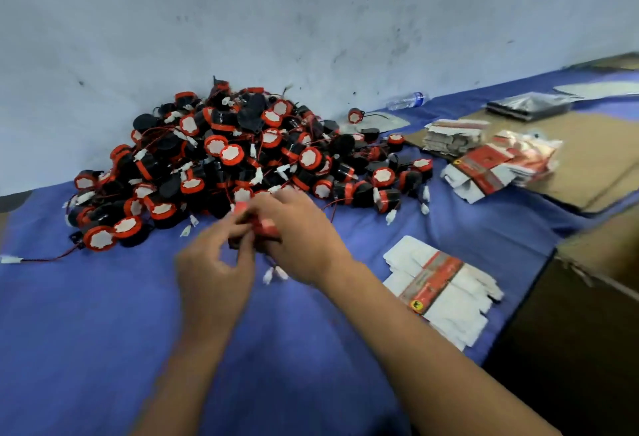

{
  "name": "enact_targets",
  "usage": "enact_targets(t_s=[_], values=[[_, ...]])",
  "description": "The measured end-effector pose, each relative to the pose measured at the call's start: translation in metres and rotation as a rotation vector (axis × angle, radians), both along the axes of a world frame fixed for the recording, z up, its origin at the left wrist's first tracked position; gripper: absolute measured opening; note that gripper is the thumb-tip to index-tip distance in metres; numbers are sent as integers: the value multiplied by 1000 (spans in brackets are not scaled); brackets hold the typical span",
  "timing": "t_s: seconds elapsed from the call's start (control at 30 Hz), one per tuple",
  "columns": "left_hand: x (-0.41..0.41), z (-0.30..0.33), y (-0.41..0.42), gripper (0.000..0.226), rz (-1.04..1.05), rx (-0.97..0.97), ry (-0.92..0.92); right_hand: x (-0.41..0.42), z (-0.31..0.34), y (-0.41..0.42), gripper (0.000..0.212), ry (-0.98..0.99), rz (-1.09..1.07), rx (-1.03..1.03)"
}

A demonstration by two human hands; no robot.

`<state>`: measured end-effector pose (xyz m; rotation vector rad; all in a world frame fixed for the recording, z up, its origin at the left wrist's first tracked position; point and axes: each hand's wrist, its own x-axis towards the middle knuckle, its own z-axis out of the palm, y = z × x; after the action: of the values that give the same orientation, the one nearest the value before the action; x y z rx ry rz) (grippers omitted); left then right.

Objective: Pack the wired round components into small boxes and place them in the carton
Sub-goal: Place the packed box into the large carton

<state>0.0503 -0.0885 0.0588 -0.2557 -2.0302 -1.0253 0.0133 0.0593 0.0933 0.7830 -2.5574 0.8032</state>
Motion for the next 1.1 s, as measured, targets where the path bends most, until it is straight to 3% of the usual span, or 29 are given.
enact_targets(t_s=[0.13, 0.27, 0.37, 0.43, 0.47, 0.53, 0.6, 0.73, 0.83, 0.87, 0.93, 1.0, 1.07, 1.1], values=[[-14, 71, 134, 21, -414, 94, 95, 54, 82, 134, 36, 131, -375, -86], [8, 101, 272, 23, -803, 39, -100, 132, 130, 258, 52, -104, -776, 15], [34, 98, 345, 15, -988, -265, -177, 168, 137, 322, 45, -419, -1016, 189], [43, 89, 376, 7, -1043, -531, -287, 172, 120, 343, 32, -631, -1052, 359], [45, 83, 384, 1, -1037, -680, -351, 167, 107, 347, 29, -740, -1019, 431], [44, 73, 393, 16, -972, -911, -458, 152, 81, 344, 25, -959, -896, 488], [40, 69, 394, 27, -910, -989, -544, 139, 67, 337, 23, -1049, -812, 479], [35, 69, 391, 29, -833, -992, -574, 130, 66, 332, 24, -990, -814, 318], [39, 70, 383, 24, -803, -879, -484, 132, 73, 328, 7, -912, -798, 415], [41, 69, 378, 23, -798, -798, -411, 130, 74, 329, 17, -865, -828, 422], [42, 64, 362, 11, -819, -501, -263, 124, 77, 326, 12, -667, -945, 383], [39, 55, 342, 28, -800, -161, -93, 114, 78, 316, 10, -391, -1058, 319], [26, 40, 316, 31, -623, 21, -72, 101, 77, 295, 17, -118, -1080, 241], [15, 29, 300, 30, -495, 50, -148, 95, 77, 281, 20, 10, -1047, 227]])
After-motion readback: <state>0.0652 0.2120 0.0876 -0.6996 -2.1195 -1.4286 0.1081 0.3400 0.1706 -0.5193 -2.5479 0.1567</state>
